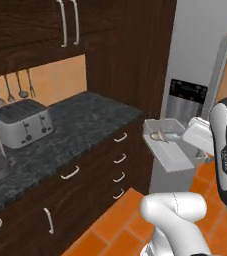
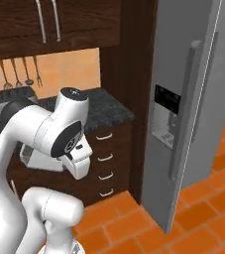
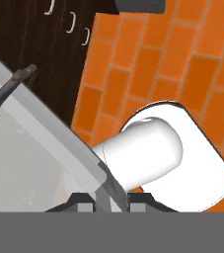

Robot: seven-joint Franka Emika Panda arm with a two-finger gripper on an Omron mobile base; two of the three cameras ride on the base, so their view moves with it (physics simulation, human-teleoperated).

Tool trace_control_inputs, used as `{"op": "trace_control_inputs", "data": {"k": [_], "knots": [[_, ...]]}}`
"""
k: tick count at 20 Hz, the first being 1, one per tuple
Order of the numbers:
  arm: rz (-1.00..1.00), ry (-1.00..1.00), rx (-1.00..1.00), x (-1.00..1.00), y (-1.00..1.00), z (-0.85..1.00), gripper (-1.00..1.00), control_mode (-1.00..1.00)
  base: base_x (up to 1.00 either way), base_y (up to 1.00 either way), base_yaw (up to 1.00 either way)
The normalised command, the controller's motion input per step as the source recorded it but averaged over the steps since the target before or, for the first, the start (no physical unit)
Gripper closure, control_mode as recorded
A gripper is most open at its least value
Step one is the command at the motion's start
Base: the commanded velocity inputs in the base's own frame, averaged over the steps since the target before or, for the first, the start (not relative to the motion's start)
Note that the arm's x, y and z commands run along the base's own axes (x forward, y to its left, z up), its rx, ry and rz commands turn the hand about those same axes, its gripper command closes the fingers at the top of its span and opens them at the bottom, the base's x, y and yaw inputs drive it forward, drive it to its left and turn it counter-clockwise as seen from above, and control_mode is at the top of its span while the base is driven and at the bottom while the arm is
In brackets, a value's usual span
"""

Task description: Take the meat container that has the fish and place it on the second highest rack of the freezer. Then take the vegetable container that has the mushroom and lime and place it on the highest rack of the freezer.

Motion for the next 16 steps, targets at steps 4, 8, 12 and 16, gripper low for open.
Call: {"op": "trace_control_inputs", "data": {"k": [4, 8, 12, 16], "knots": [[0.00, 0.00, 0.00, 0.00, 0.00, 0.00, 1.00, 1.00, -0.02, 0.00, -0.91], [0.00, 0.00, 0.00, 0.00, 0.00, 0.00, 1.00, 1.00, 0.00, 0.00, -0.93], [0.00, 0.00, 0.00, 0.00, 0.00, 0.00, 1.00, 1.00, 0.00, -0.06, -0.91], [0.00, 0.00, 0.00, 0.00, 0.00, 0.00, 1.00, 1.00, 0.59, -0.25, -0.60]]}}
